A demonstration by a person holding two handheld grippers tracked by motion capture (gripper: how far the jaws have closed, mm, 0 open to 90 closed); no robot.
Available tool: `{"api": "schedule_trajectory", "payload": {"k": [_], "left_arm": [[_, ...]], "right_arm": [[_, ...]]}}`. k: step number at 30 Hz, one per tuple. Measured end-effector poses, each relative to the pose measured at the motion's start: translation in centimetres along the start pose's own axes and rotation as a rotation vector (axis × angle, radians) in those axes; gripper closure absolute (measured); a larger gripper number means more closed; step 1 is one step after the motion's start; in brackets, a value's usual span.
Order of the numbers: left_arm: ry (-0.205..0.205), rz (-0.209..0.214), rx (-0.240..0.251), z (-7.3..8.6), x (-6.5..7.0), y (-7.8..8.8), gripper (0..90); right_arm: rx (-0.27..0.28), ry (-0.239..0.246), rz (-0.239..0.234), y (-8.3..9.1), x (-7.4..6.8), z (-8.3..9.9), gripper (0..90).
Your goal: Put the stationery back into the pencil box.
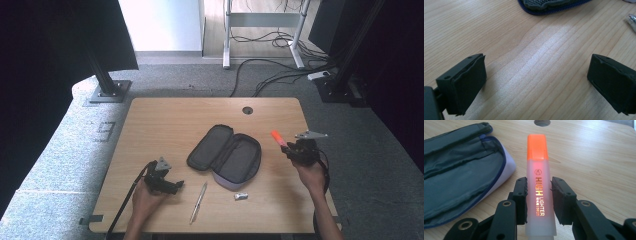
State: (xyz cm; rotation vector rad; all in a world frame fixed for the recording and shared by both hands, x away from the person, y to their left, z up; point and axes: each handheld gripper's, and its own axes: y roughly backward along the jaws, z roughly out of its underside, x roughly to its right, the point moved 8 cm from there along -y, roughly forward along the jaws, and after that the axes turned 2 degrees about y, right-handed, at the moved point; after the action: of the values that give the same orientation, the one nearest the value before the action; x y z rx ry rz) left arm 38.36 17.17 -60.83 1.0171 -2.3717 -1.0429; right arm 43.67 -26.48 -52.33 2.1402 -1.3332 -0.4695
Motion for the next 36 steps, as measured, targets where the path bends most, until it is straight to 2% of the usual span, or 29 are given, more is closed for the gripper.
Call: {"api": "schedule_trajectory", "payload": {"k": [19, 36], "left_arm": [[-0.001, 0.001, 0.001, 0.0, 0.0, 0.0, 2.4], [-0.001, 0.001, 0.000, 0.0, 0.0, 0.0, 2.4]], "right_arm": [[0.013, 0.058, -0.048, -0.7, -3.0, -1.6, 65.4], [0.020, 0.130, -0.101, -1.6, -6.7, -3.0, 65.4]]}}
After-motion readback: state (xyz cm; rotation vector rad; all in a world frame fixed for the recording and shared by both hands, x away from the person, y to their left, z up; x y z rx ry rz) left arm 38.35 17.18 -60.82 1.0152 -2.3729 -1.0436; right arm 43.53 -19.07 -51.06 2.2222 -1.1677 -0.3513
